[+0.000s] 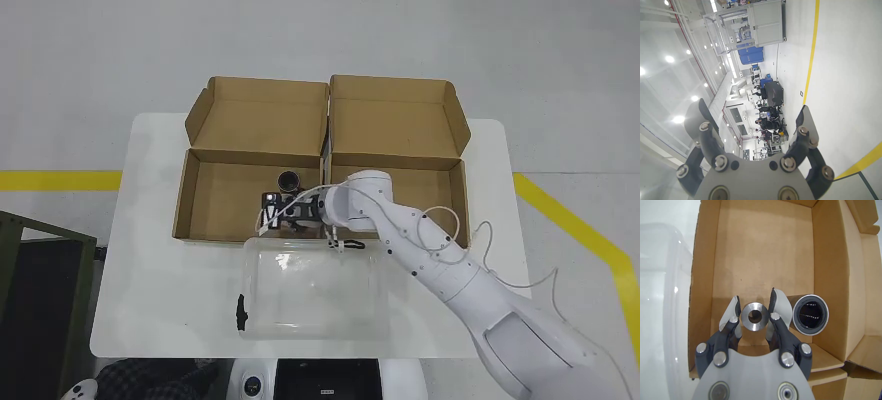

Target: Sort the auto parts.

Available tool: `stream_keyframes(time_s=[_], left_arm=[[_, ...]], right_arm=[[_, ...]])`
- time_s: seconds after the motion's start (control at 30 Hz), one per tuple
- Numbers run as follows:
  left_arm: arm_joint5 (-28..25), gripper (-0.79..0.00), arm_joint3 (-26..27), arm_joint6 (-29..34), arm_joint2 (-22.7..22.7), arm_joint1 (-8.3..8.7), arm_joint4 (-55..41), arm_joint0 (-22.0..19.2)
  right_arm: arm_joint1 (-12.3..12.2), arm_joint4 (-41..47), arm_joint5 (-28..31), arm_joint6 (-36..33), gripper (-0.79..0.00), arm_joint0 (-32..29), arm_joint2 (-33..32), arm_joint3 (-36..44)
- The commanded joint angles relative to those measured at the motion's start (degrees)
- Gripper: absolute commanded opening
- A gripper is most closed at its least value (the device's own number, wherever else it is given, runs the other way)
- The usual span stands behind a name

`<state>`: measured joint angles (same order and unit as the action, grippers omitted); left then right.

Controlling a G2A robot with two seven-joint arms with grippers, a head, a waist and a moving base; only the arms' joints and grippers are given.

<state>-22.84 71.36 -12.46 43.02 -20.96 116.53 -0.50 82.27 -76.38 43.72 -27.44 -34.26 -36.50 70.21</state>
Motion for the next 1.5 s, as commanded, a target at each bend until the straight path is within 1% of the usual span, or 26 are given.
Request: stream_keyframes(time_s=[0.0,0.27,0.53,0.7,0.93,1.2,1.47], left_arm=[[0.0,0.0,0.0,0.0,0.0,0.0,0.0,0.0],[0.0,0.0,0.0,0.0,0.0,0.0,0.0,0.0],[0.0,0.0,0.0,0.0,0.0,0.0,0.0,0.0],[0.0,0.0,0.0,0.0,0.0,0.0,0.0,0.0],[0.0,0.0,0.0,0.0,0.0,0.0,0.0,0.0],[0.0,0.0,0.0,0.0,0.0,0.0,0.0,0.0],[0.0,0.0,0.0,0.0,0.0,0.0,0.0,0.0]], right_arm=[[-0.2,0.4,0.2,0.4,-0.517,-0.2,-0.8,1.4],[-1.5,0.9,0.1,0.5,-0.505,-2.0,-5.2,8.0],[-3.8,0.9,0.1,0.1,-0.496,-8.2,-11.6,16.3],[-5.6,0.1,1.0,0.0,-0.477,-13.9,-16.4,22.4],[-8.1,-1.4,2.2,2.2,-0.459,-22.8,-24.3,30.5],[-10.4,-1.8,2.0,7.8,-0.443,-33.0,-34.1,35.6],[-12.4,-4.6,0.6,14.5,-0.416,-43.2,-45.8,39.5]])
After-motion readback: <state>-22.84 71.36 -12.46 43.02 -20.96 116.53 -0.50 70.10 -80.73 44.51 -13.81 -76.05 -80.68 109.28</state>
